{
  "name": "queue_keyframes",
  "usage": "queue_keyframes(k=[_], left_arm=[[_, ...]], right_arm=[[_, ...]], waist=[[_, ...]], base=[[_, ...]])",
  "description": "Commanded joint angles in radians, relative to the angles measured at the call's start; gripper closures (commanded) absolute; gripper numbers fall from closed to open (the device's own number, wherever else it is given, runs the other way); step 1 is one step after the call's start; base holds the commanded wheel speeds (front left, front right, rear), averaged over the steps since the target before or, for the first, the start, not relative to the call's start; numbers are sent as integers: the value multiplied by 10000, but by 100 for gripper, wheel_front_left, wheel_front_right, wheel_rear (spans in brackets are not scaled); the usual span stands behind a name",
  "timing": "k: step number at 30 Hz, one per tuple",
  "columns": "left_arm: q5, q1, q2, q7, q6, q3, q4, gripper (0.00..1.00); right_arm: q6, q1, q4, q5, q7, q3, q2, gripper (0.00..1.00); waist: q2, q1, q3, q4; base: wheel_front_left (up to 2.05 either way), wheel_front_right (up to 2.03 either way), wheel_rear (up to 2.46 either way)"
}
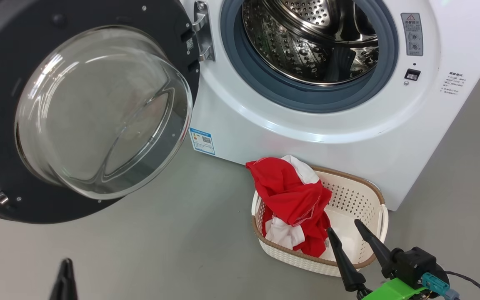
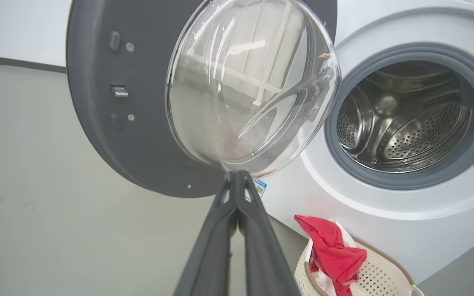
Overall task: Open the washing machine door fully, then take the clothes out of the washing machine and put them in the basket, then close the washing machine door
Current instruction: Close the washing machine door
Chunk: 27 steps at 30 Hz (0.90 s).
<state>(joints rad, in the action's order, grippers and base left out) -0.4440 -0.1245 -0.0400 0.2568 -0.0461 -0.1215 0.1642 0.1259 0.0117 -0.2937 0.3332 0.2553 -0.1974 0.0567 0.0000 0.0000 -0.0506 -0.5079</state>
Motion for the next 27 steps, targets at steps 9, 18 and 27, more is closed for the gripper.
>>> queue_keyframes(k=[9,18,27], left_arm=[[1024,2672,-543,49,-802,-2771,-2974,100],[-492,5253,-2709,49,-842,-3283,-2364,100],[-1998,6939,-4549,49,-844,-3591,-13,100]], right_arm=[[48,1,364,-17,65,51,-38,0],[48,-274,620,5,65,491,-60,0],[48,-161,762,-142,65,695,-63,0]], waist=[[0,0,-107,14],[0,0,-153,92],[0,0,-662,308]], base=[[0,0,0],[0,0,0],[0,0,0]])
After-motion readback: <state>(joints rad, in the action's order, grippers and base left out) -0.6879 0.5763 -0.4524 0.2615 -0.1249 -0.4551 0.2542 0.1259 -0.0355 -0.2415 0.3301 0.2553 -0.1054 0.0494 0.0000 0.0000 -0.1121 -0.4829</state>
